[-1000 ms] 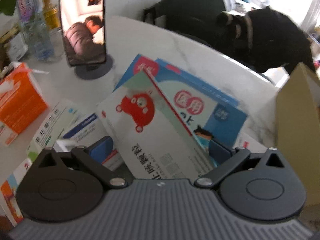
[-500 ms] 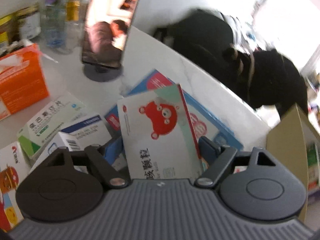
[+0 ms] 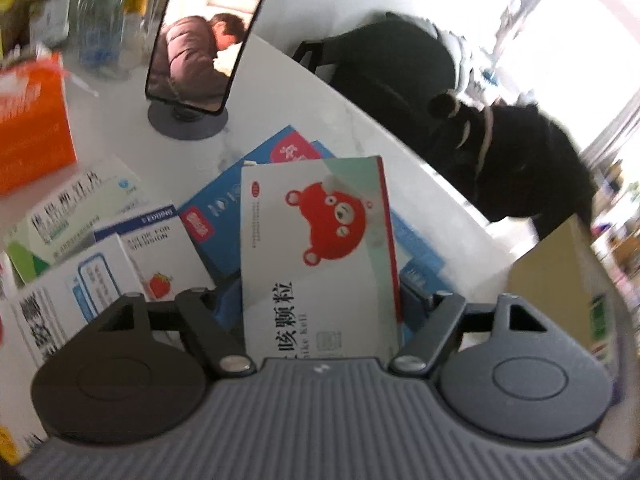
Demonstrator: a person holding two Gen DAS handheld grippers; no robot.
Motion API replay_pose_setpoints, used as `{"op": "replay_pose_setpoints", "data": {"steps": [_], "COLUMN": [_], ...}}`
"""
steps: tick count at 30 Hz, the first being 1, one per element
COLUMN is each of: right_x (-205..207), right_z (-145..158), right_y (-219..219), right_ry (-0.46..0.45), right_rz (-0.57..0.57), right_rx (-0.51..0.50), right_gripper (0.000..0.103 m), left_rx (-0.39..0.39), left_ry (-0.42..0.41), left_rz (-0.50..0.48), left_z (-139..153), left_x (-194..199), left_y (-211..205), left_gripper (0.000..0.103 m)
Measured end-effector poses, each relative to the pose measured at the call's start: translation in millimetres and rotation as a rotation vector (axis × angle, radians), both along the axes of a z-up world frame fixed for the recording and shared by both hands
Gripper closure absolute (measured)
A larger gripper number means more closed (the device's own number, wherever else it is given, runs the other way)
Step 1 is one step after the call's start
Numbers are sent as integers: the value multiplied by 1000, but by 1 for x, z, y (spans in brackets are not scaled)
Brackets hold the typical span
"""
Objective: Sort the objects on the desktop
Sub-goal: 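Carry the red-bear box with the left gripper into the cardboard box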
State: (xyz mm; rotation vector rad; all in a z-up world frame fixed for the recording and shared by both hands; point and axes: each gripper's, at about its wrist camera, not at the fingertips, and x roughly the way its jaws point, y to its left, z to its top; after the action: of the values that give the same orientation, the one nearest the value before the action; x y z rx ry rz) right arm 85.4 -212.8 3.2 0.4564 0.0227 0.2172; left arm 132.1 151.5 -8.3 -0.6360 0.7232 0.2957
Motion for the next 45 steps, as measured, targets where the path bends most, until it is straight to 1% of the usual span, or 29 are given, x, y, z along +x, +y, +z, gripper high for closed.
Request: {"op": "replay_pose_setpoints", "data": {"steps": [5,7,12,16,21,23,26,29,32,34,36,38,41,43,45], "right_x": [0,0,3,3,4,2,-4,-10,-16,-18,-20,-21,-23,-24,-23], "right_z": [-2,-3,-5,-5,-6,-6,-4,-3,-4,-6,-7,-8,-8,-8,-8], "right_y": [-4,-5,-12,-18,-29,-33,-37,-44,-54,-62,-70,-75,-76,-77,-80], "right_ry": [11,19,39,45,49,39,12,-14,-31,-43,-58,-70,-87,-97,-102], "right_rz": [-6,9,105,145,215,206,147,55,-42,-78,-93,-79,-92,-101,-97], "right_rx": [26,41,124,176,265,287,288,305,338,370,400,431,414,404,415], "right_gripper": [0,0,0,0,0,0,0,0,0,0,0,0,0,0,0], "left_rx": [-113,-143,-206,-271,-301,-302,-305,-291,-289,-294,-311,-342,-376,-379,-371], "left_ry": [-48,-76,-149,-191,-228,-237,-236,-224,-197,-179,-158,-128,-99,-97,-87], "left_rz": [-17,-39,-130,-210,-292,-324,-380,-437,-510,-566,-611,-645,-674,-694,-700], "left_z": [2,6,23,34,47,51,53,55,52,47,40,30,15,9,3], "left_x": [0,0,4,16,37,47,64,82,101,115,128,143,159,165,169], "left_y": [5,2,-14,-28,-54,-66,-89,-112,-139,-157,-172,-184,-195,-200,-203], "left_gripper": [28,28,28,28,28,28,27,28,28,28,28,28,28,28,28]}}
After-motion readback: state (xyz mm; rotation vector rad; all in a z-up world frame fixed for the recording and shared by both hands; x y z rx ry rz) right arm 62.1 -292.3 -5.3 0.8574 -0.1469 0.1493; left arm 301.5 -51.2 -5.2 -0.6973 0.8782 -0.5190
